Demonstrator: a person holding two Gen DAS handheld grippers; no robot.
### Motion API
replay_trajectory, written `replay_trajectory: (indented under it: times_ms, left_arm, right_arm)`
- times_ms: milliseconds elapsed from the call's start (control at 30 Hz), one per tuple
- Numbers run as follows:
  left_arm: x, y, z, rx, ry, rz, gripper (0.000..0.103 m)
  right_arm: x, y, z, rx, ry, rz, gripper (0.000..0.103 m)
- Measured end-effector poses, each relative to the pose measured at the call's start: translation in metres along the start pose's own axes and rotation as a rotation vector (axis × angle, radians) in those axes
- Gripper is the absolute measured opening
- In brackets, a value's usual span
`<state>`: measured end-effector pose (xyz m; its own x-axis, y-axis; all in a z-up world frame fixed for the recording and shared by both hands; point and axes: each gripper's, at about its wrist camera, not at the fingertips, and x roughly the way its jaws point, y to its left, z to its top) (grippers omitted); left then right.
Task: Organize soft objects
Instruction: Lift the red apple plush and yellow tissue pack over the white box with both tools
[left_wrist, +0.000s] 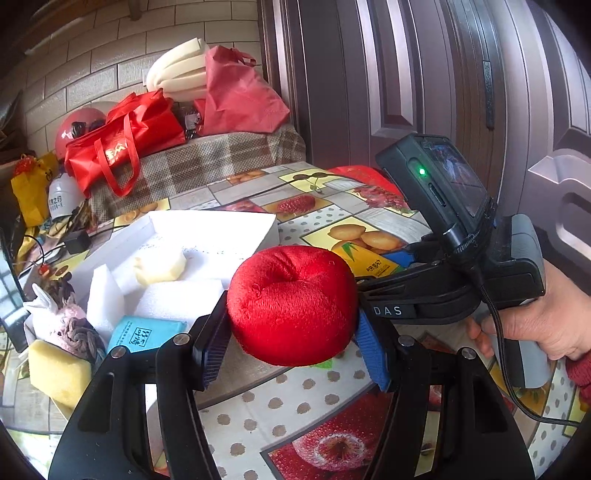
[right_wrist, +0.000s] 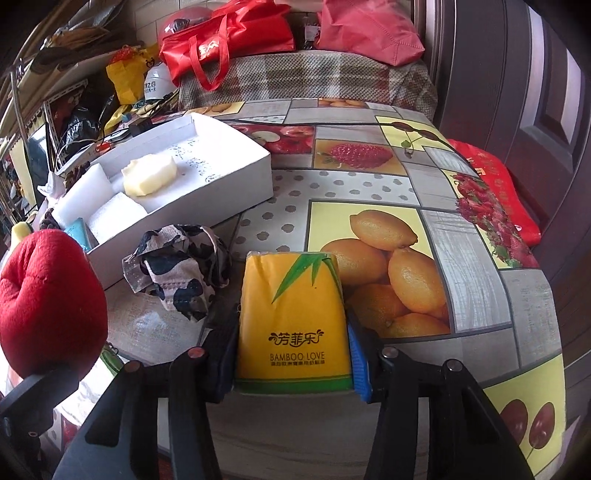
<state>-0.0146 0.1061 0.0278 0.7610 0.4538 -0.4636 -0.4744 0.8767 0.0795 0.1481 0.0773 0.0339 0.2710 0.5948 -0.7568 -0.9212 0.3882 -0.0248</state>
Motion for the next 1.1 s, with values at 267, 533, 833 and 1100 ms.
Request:
replay_trajectory:
  times_ms: [267,533,833,1100]
  left_arm:
    - [-0.018,0.006,-0.002,-0.019,-0.093,0.026,0.062]
    - [-0.035,0.016,-0.007,-0.039,-0.156,0.029,0.062]
    - [-0.053,0.025,-0.015,-0.044,-0.190,0.018,0.062]
    - [-0.065,0.037,-0.022,-0.047,-0.195,0.037,0.063]
  right_arm:
    - [-0.037,-0.021,-0.013,0.154,-0.180,-0.084,0.050]
    - [-0.071,-0.019,-0.032,0.236,-0.303,-0.144,0.050]
    - [-0.087,0.007,-0.045,0.211,-0.343,-0.121,0.050]
    - [-0.093,0.035,-0.053,0.188,-0.361,-0.074,0.050]
